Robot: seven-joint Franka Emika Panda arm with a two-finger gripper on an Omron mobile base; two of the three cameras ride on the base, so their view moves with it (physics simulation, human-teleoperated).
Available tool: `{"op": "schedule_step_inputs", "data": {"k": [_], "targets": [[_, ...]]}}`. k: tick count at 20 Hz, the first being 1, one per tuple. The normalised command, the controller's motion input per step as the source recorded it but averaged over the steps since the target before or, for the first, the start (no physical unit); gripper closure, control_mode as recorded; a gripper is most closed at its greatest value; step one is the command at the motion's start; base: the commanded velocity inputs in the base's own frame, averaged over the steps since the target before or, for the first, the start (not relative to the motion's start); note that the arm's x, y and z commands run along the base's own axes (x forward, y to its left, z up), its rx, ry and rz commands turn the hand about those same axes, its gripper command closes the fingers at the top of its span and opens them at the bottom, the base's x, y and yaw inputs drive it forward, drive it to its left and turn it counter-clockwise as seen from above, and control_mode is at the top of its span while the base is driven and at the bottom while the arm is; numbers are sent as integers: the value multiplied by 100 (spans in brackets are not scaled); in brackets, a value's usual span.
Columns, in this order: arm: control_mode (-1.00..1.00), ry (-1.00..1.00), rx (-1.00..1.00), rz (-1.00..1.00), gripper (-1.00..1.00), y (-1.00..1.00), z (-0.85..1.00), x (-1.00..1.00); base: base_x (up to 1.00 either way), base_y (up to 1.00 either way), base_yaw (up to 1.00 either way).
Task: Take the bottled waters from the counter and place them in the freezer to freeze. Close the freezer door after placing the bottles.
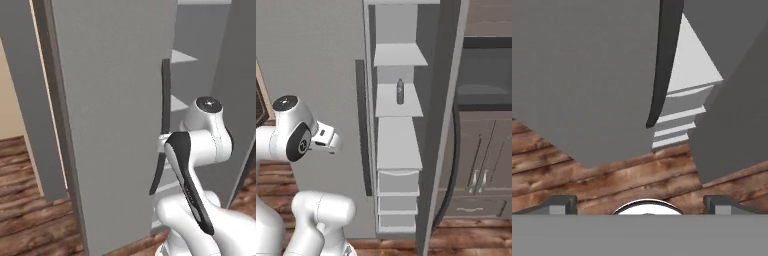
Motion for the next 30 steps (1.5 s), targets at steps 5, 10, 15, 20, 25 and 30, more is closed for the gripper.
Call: {"op": "schedule_step_inputs", "data": {"k": [5,10,15,20,25,30], "targets": [[100,0,0,0,-100,0,0,0,-5,75,31],[100,0,0,0,-100,0,0,0,6,66,38],[100,0,0,0,-100,0,0,0,26,24,45],[100,0,0,0,-100,0,0,0,22,42,49],[100,0,0,0,-100,0,0,0,7,30,46],[100,0,0,0,-100,0,0,0,15,21,39]]}}
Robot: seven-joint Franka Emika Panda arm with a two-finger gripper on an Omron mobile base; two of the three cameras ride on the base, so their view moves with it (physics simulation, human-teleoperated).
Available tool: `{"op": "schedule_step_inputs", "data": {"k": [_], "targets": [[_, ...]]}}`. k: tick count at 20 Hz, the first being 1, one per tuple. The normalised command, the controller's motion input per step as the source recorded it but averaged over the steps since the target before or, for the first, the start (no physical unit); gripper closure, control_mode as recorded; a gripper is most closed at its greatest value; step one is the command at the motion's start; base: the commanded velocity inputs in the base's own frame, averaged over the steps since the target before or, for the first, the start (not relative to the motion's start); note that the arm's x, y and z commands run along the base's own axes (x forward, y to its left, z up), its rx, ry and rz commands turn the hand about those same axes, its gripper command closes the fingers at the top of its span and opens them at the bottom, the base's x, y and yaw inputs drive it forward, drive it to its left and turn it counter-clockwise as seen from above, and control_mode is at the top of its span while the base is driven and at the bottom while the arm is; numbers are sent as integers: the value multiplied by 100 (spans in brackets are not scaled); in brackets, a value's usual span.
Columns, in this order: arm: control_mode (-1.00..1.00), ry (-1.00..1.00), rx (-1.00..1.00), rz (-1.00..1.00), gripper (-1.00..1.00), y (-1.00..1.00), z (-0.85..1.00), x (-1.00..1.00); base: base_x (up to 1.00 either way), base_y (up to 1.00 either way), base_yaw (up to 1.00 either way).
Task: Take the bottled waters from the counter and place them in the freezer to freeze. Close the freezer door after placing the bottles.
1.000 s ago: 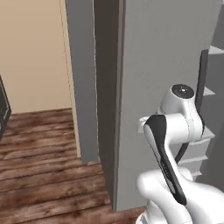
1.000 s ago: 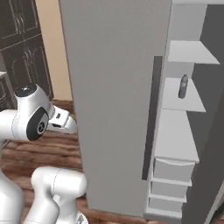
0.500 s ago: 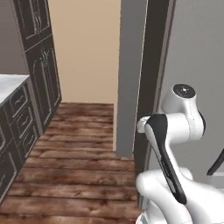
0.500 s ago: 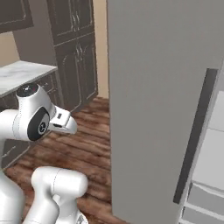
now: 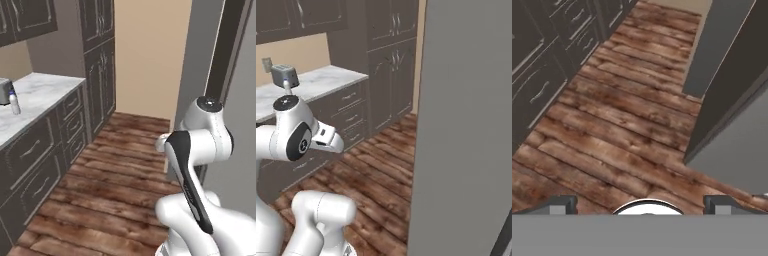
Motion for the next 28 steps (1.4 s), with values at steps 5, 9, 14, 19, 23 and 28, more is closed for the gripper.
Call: {"op": "schedule_step_inputs", "data": {"k": [5,9,14,19,23,28], "targets": [[100,0,0,0,-100,0,0,0,24,52,41],[100,0,0,0,-100,0,0,0,39,97,25],[100,0,0,0,-100,0,0,0,39,99,9],[100,0,0,0,-100,0,0,0,47,55,0],[100,0,0,0,-100,0,0,0,57,10,5],[100,0,0,0,-100,0,0,0,59,2,6]]}}
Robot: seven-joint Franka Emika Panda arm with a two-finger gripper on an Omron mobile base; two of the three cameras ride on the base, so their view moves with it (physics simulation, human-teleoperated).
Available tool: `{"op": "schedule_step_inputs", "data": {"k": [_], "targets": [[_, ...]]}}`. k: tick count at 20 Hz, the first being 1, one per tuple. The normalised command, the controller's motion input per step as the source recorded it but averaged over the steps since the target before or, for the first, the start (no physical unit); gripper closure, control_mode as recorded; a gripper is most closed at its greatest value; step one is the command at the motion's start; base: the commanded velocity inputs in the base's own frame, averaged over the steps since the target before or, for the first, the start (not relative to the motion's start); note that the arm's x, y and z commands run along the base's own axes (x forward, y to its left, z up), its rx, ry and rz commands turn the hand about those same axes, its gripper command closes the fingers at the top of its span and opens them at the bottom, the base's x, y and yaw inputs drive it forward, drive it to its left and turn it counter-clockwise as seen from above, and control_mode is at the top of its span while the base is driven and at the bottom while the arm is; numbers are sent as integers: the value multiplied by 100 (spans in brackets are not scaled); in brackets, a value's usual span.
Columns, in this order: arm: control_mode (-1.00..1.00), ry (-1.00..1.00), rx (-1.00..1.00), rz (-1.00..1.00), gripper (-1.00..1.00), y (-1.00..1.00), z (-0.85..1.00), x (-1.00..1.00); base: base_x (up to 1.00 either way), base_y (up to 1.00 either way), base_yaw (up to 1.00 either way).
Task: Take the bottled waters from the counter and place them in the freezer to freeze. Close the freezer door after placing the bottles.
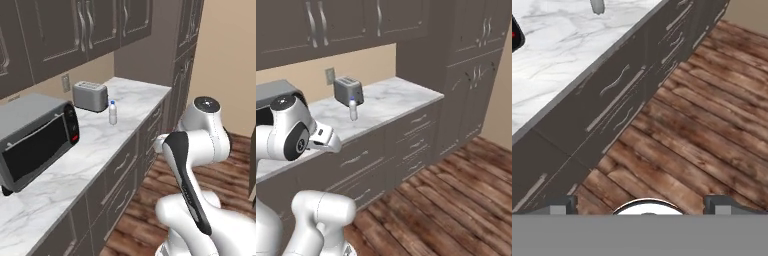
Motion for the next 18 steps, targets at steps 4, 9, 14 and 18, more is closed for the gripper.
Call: {"op": "schedule_step_inputs", "data": {"k": [4,9,14,18], "targets": [[100,0,0,0,-100,0,0,0,61,-21,14],[100,0,0,0,-100,0,0,0,59,-9,26],[100,0,0,0,-100,0,0,0,44,0,37],[100,0,0,0,-100,0,0,0,30,0,41]]}}
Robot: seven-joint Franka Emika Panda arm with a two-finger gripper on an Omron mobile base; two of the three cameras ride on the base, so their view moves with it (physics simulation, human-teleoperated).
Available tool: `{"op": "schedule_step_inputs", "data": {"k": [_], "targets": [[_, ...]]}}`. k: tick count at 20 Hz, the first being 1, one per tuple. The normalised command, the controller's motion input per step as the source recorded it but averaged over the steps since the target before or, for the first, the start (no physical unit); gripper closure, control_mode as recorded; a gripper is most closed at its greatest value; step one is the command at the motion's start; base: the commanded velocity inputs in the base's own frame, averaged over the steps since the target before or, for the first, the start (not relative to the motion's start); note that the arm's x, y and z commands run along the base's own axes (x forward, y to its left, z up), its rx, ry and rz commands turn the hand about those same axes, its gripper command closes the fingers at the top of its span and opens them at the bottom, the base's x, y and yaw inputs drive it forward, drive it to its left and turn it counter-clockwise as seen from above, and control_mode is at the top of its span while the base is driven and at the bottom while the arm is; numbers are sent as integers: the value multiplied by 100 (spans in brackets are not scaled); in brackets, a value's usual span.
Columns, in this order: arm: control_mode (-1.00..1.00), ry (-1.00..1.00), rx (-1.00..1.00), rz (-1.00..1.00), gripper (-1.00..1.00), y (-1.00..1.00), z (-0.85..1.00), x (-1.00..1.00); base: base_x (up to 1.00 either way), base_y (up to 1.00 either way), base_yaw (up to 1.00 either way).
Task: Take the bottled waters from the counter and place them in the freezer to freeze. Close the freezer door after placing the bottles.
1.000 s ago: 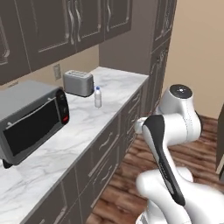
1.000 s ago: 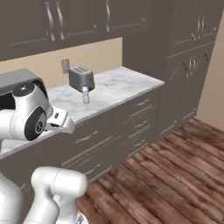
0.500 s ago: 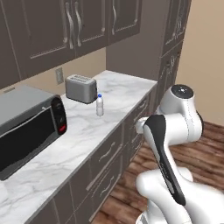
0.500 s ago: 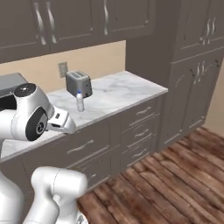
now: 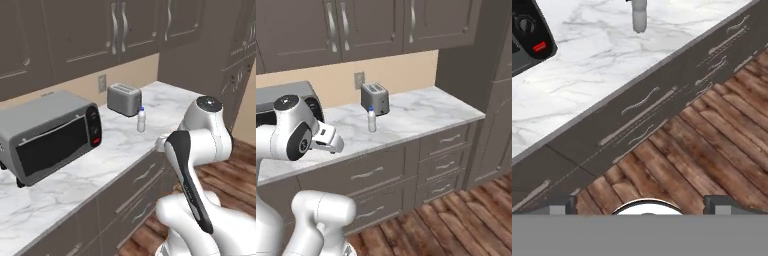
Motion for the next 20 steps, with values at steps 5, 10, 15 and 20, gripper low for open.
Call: {"op": "schedule_step_inputs", "data": {"k": [5,10,15,20], "targets": [[100,0,0,0,-100,0,0,0,26,0,40],[100,0,0,0,-100,0,0,0,26,0,42],[100,0,0,0,-100,0,0,0,35,-2,23],[100,0,0,0,-100,0,0,0,39,-29,15]]}}
